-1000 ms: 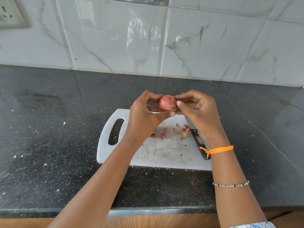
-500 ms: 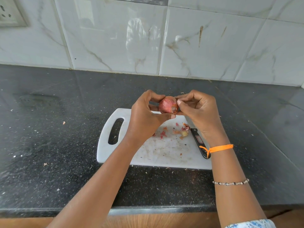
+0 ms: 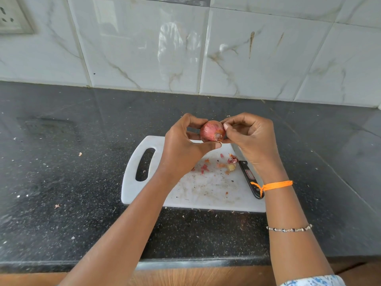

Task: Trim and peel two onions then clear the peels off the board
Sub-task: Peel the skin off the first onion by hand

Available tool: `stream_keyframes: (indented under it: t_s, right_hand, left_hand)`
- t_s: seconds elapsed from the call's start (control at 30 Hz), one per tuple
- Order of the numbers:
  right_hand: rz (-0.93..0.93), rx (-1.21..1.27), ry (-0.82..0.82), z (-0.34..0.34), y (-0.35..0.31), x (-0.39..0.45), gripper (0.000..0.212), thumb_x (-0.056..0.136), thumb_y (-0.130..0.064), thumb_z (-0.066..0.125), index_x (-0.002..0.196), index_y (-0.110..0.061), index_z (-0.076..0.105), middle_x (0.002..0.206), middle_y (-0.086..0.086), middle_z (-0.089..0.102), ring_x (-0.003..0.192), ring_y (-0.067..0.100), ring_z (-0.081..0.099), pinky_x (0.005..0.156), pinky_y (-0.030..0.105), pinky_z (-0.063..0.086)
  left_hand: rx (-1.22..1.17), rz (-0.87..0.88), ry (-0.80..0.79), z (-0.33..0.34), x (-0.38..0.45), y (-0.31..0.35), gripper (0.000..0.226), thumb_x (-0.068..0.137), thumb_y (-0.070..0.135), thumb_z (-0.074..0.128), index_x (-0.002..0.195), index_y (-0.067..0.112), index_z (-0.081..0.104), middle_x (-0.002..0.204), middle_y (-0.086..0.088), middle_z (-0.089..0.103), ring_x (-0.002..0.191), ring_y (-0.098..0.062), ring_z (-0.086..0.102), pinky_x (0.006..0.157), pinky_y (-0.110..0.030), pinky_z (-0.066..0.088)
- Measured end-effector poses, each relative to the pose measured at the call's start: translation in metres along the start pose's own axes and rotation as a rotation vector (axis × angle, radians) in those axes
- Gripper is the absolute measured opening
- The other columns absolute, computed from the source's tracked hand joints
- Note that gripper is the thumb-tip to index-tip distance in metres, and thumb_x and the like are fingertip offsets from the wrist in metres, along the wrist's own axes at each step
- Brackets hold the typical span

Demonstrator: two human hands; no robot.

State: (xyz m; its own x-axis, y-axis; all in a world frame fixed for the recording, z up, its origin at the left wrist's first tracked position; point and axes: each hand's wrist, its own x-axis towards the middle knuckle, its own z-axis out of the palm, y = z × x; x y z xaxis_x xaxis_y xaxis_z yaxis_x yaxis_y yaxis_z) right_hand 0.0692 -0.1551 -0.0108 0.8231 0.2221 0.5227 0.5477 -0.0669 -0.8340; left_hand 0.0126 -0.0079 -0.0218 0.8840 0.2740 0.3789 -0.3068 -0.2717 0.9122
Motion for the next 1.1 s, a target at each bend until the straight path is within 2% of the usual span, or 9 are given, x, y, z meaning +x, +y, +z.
stream_keyframes:
  t_s: [0.13, 0.23, 0.37, 0.47, 0.6, 0.83, 0.9, 1.0, 1.1]
  right_hand:
    - [0.017, 0.049, 0.013, 0.0018, -0.0021, -0.0004, 0.017, 0.086, 0.003, 0.062, 0.079, -0.012, 0.069, 0.077, 0.006, 0.07, 0.072, 0.018, 0.071, 0.063, 0.03, 0.058]
    - [0.039, 0.088, -0.024, 0.002, -0.0033, -0.0011, 0.014, 0.091, 0.0, 0.057, 0.084, -0.005, 0.068, 0.082, 0.009, 0.071, 0.078, 0.021, 0.071, 0.067, 0.031, 0.059]
    - [0.055, 0.11, -0.046, 0.0031, -0.0042, -0.0012, 0.012, 0.086, 0.003, 0.063, 0.082, -0.008, 0.067, 0.08, 0.007, 0.07, 0.076, 0.019, 0.071, 0.068, 0.031, 0.059]
    - [0.04, 0.115, -0.02, 0.0039, -0.0028, -0.0009, 0.015, 0.082, 0.007, 0.066, 0.08, -0.007, 0.069, 0.084, 0.01, 0.071, 0.079, 0.024, 0.071, 0.068, 0.034, 0.06]
    - [-0.002, 0.052, 0.011, 0.0037, 0.0018, 0.0003, 0.017, 0.08, 0.005, 0.068, 0.079, -0.011, 0.071, 0.086, 0.01, 0.072, 0.082, 0.027, 0.071, 0.072, 0.043, 0.059]
    - [-0.043, -0.05, 0.028, 0.0039, 0.0028, 0.0006, 0.015, 0.08, -0.001, 0.068, 0.079, -0.016, 0.07, 0.08, 0.001, 0.071, 0.077, 0.02, 0.07, 0.072, 0.04, 0.059]
    - [-0.065, -0.104, 0.033, 0.0042, 0.0032, 0.0007, 0.014, 0.08, -0.004, 0.068, 0.08, -0.018, 0.068, 0.079, -0.002, 0.069, 0.077, 0.015, 0.069, 0.072, 0.035, 0.058]
    - [-0.09, -0.164, 0.021, 0.0067, 0.0021, -0.0002, 0.014, 0.083, 0.002, 0.064, 0.081, -0.012, 0.064, 0.078, -0.003, 0.064, 0.072, 0.001, 0.062, 0.064, 0.013, 0.05]
    - [-0.117, -0.222, 0.005, 0.0085, 0.0019, -0.0014, 0.012, 0.086, 0.002, 0.06, 0.082, -0.009, 0.06, 0.081, 0.0, 0.06, 0.072, 0.003, 0.059, 0.061, 0.013, 0.049]
  left_hand:
    - [-0.036, 0.008, 0.003, -0.0003, 0.0, -0.0001, 0.046, 0.063, 0.01, 0.086, 0.1, 0.019, 0.061, 0.098, 0.008, 0.068, 0.081, -0.002, 0.067, 0.079, -0.024, 0.055]
    - [-0.039, 0.011, 0.015, -0.0006, 0.0005, -0.0004, 0.045, 0.064, 0.01, 0.086, 0.1, 0.019, 0.06, 0.097, 0.01, 0.068, 0.08, -0.001, 0.066, 0.078, -0.023, 0.055]
    - [-0.033, 0.015, 0.028, -0.0008, 0.0008, -0.0001, 0.045, 0.064, 0.01, 0.085, 0.1, 0.017, 0.06, 0.092, 0.014, 0.066, 0.076, 0.0, 0.065, 0.071, -0.015, 0.052]
    - [-0.023, 0.021, 0.03, -0.0009, 0.0007, 0.0005, 0.046, 0.063, 0.009, 0.086, 0.1, 0.015, 0.06, 0.092, 0.014, 0.066, 0.075, 0.002, 0.065, 0.069, -0.013, 0.051]
    - [-0.012, 0.017, 0.038, -0.0004, 0.0002, 0.0012, 0.045, 0.062, 0.011, 0.086, 0.098, 0.017, 0.059, 0.093, 0.013, 0.065, 0.073, 0.004, 0.063, 0.064, -0.008, 0.047]
    - [-0.021, 0.023, 0.051, 0.0008, -0.0014, 0.0024, 0.046, 0.06, 0.013, 0.088, 0.096, 0.016, 0.058, 0.096, 0.008, 0.067, 0.075, 0.0, 0.064, 0.064, -0.008, 0.046]
    - [-0.031, 0.029, 0.046, 0.0008, -0.0013, 0.002, 0.046, 0.06, 0.013, 0.088, 0.095, 0.017, 0.058, 0.094, 0.01, 0.066, 0.075, 0.0, 0.065, 0.066, -0.009, 0.047]
    - [-0.039, 0.021, 0.041, 0.0009, -0.0015, 0.0009, 0.046, 0.06, 0.014, 0.087, 0.096, 0.017, 0.059, 0.094, 0.011, 0.067, 0.077, -0.002, 0.066, 0.069, -0.013, 0.05]
    - [-0.059, 0.009, 0.012, 0.0008, -0.001, -0.0003, 0.045, 0.064, 0.012, 0.086, 0.101, 0.018, 0.06, 0.097, 0.009, 0.068, 0.08, -0.003, 0.066, 0.076, -0.019, 0.054]
